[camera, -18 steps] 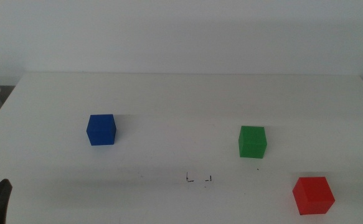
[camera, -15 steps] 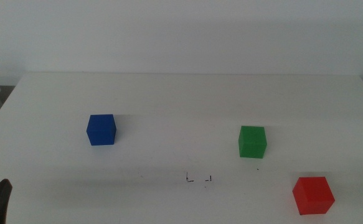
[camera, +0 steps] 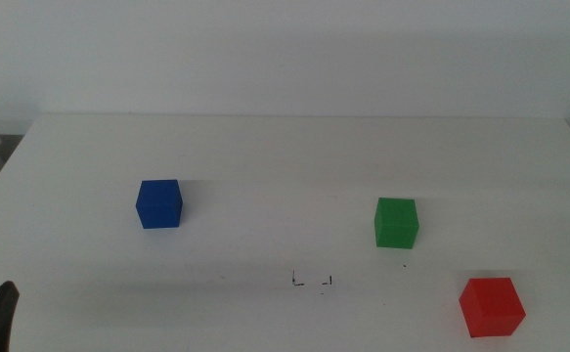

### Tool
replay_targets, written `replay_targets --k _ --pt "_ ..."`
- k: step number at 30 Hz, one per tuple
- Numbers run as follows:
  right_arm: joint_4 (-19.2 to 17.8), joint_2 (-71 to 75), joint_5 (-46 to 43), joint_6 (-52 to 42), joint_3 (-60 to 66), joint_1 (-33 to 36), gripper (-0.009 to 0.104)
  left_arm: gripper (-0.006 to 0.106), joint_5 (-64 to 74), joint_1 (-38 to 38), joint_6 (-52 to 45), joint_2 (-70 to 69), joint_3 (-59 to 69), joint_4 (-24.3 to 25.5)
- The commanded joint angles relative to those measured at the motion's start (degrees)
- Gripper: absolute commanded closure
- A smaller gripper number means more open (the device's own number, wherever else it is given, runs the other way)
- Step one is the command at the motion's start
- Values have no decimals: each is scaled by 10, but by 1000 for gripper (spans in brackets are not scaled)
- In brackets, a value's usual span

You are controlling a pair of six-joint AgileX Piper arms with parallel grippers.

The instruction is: Stack red cubes first, then green, then blue cubes in a specific spot.

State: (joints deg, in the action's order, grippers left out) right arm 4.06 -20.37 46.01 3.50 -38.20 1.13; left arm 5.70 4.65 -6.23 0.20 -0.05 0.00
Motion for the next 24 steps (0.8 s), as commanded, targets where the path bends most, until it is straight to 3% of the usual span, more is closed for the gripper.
replay_targets --k 1,7,17,21,24 --pt "13 -38 71 -4 -69 -5 2 7 -8 -1 0 -2 1 -4" --pt "61 -98 145 -4 -185 -5 2 7 -8 -1 0 -2 1 -4" --pt "66 -91 121 -4 -195 -5 2 7 -8 -1 0 -2 1 -4" --pt "93 -109 154 -4 -196 -5 2 7 -8 -1 0 -2 1 -4" --pt "92 -144 185 -5 -212 -5 2 7 -8 -1 0 -2 1 -4"
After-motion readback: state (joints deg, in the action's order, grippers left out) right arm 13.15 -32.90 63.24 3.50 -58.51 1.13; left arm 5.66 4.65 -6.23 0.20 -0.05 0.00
